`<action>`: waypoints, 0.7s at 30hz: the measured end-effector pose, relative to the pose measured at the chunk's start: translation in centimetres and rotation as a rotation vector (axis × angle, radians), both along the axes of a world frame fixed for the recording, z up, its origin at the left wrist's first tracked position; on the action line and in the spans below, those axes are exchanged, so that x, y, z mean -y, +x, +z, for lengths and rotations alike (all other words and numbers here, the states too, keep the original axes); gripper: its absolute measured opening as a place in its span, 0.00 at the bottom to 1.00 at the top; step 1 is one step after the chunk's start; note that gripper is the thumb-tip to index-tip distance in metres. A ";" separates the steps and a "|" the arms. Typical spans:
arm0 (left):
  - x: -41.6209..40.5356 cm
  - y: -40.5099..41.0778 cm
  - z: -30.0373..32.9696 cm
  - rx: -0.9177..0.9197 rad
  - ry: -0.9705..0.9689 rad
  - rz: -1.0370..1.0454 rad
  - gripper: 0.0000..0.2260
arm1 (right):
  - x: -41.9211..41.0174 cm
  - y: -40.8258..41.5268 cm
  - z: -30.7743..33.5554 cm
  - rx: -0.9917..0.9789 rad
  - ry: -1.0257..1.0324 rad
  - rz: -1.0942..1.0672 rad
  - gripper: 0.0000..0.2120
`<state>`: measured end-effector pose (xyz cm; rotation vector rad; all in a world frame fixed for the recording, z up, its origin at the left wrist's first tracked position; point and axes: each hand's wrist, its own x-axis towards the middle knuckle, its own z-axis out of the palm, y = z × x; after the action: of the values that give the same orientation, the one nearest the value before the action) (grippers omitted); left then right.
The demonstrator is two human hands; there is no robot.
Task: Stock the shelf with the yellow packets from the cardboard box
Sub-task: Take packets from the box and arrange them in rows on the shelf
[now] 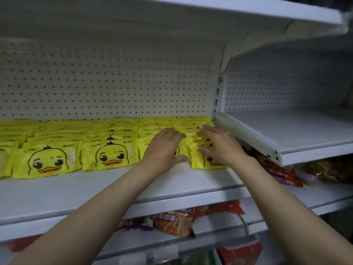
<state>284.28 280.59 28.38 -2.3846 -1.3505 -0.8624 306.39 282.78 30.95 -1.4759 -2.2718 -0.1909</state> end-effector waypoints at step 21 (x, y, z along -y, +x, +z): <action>-1.7 9.9 -2.9 -0.114 -0.093 0.232 0.41 | -3.9 8.0 -3.7 -0.021 -0.154 0.179 0.40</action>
<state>294.20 282.28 25.51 -2.2459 -1.6113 -0.6046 314.42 286.68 27.23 -1.3296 -2.4312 0.0534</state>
